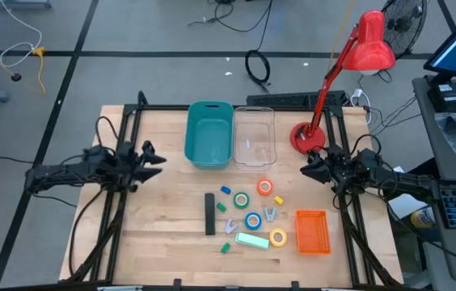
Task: Pick and place Stapler, Stapler remover, tape
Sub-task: Put the large black stapler into the green bin
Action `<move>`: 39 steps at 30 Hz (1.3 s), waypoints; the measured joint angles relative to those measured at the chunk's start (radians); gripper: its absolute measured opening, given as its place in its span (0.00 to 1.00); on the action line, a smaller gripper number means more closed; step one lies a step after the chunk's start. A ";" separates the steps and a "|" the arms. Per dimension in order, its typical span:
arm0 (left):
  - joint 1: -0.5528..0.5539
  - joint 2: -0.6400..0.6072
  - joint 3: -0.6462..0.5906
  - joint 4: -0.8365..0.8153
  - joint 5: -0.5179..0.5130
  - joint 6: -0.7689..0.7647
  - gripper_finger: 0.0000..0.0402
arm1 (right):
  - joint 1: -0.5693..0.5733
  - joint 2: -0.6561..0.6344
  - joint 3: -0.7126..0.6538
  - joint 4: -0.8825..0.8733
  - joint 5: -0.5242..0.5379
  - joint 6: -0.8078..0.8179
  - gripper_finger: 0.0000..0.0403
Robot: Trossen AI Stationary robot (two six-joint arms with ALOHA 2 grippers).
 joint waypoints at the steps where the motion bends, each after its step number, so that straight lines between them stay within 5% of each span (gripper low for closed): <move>1: -0.012 0.018 0.031 -0.033 0.005 0.008 0.49 | 0.000 0.000 0.000 0.000 0.000 0.000 0.12; 8: -0.113 0.282 0.358 -0.517 -0.117 -0.003 0.49 | 0.000 0.000 0.000 0.000 0.000 0.000 0.12; 15: -0.207 0.635 0.646 -0.717 -0.163 -0.136 0.49 | 0.000 0.000 0.000 0.000 0.000 -0.001 0.12; 18: -0.241 0.754 0.712 -0.671 -0.128 -0.255 0.49 | 0.000 0.000 0.000 0.000 -0.001 -0.005 0.12; 24: -0.280 0.917 0.732 -0.282 -0.090 -0.407 0.49 | 0.000 0.000 0.000 0.000 -0.005 -0.001 0.12; 28: -0.288 1.001 0.733 0.003 -0.149 -0.523 0.49 | 0.000 0.000 0.000 0.000 -0.006 0.000 0.12; 31: -0.306 1.043 0.736 0.032 -0.212 -0.645 0.49 | 0.000 0.000 0.000 -0.001 -0.006 0.000 0.12; 39: -0.452 1.179 0.934 -0.609 -0.574 -0.968 0.49 | 0.000 0.000 0.000 0.000 -0.006 0.000 0.12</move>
